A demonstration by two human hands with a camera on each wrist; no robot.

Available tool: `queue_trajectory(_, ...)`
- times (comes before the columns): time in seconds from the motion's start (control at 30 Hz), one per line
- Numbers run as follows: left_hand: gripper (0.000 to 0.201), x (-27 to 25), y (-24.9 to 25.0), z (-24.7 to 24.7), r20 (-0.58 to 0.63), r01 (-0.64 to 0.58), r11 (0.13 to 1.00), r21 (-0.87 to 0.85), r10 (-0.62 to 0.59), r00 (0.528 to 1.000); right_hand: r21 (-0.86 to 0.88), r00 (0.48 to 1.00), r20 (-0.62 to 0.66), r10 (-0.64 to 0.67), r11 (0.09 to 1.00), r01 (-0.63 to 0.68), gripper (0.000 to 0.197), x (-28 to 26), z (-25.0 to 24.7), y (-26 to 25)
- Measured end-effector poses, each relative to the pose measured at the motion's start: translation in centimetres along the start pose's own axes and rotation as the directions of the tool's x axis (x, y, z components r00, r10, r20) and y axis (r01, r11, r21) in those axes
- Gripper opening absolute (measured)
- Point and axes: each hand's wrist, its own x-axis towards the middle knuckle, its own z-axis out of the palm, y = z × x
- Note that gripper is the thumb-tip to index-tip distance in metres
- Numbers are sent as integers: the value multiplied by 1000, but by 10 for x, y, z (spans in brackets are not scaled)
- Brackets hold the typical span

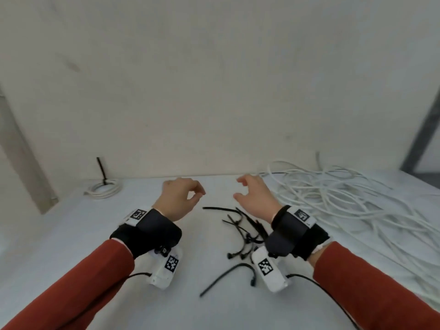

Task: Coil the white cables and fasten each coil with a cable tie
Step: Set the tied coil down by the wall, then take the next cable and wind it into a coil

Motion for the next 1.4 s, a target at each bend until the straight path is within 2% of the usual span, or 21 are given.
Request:
queue_trajectory(0.03, 11, 5, 18, 7, 37, -64, 995, -79, 67, 997, -151, 998, -15, 68, 986, -69, 49, -8, -17, 18)
queue_trajectory(0.1, 11, 14, 52, 21, 92, -133, 977, -168, 149, 985, -460, 972, 6, 236, 863, -207, 62, -27, -46, 47)
queue_trajectory(0.17, 13, 22, 83, 40, 113, -189, 964, -187, 212, 971, -646, 933, 64, 354, 727, -232, 73, -49, -68, 66)
queue_trajectory(0.2, 14, 26, 97, 49, 124, -219, 956, -193, 245, 961, -682, 919, 96, 383, 698, -219, 75, -60, -75, 73)
queue_trajectory(0.3, 20, 36, 132, 76, 179, -268, 937, -225, 311, 933, -662, 921, 161, 356, 731, -167, 68, -80, -91, 89)
queue_trajectory(0.4, 31, 42, 159, 97, 218, -307, 923, -232, 356, 909, -604, 936, 145, 321, 778, -174, 33, -86, -99, 97)
queue_trajectory(0.5, 44, 46, 180, 109, 257, -345, 923, -168, 379, 889, -585, 937, 138, 322, 789, -185, 18, -90, -99, 101)
queue_trajectory(0.57, 50, 48, 187, 116, 347, -324, 945, 36, 292, 891, -529, 948, 112, 297, 826, -196, 20, -91, -101, 102)
queue_trajectory(0.63, 43, 51, 190, 122, 391, -275, 933, 234, 168, 905, -415, 957, 97, 274, 885, -211, 22, -92, -107, 104)
queue_trajectory(0.7, 32, 54, 190, 123, 402, -220, 947, 236, 111, 909, -345, 959, 92, 266, 913, -220, 27, -93, -114, 105)
queue_trajectory(0.77, 32, 55, 190, 121, 397, -199, 976, 87, 149, 905, -355, 966, 60, 252, 910, -215, 34, -95, -119, 108)
queue_trajectory(0.83, 32, 55, 194, 114, 332, -235, 970, -63, 243, 912, -340, 981, -28, 194, 921, -192, 50, -94, -120, 112)
queue_trajectory(0.9, 28, 56, 198, 103, 206, -312, 931, -191, 349, 914, -295, 992, -99, 76, 950, -102, 66, -91, -121, 115)
queue_trajectory(0.93, 27, 57, 201, 95, 144, -350, 905, -244, 390, 909, -260, 994, -112, 8, 965, -38, 64, -87, -121, 115)
queue_trajectory(0.97, 27, 59, 204, 86, 85, -384, 877, -288, 423, 902, -208, 992, -119, -48, 978, 22, 54, -83, -123, 112)
queue_trajectory(1.03, 25, 63, 212, 65, -18, -422, 837, -349, 444, 896, -54, 981, -170, -91, 995, 83, 23, -76, -130, 107)
queue_trajectory(1.07, 24, 65, 215, 54, -62, -426, 828, -365, 434, 899, 30, 973, -216, -81, 996, 90, 12, -72, -133, 105)
queue_trajectory(1.17, 24, 74, 220, 19, -190, -443, 798, -408, 400, 896, 151, 938, -344, -48, 983, 105, 23, -65, -149, 108)
queue_trajectory(1.3, 26, 90, 217, -31, -383, -443, 711, -545, 259, 887, 223, 917, -399, 20, 972, 76, 29, -64, -164, 126)
queue_trajectory(1.4, 29, 98, 212, -59, -417, -411, 632, -657, 150, 896, 335, 916, -397, 51, 938, 93, 32, -65, -170, 129)
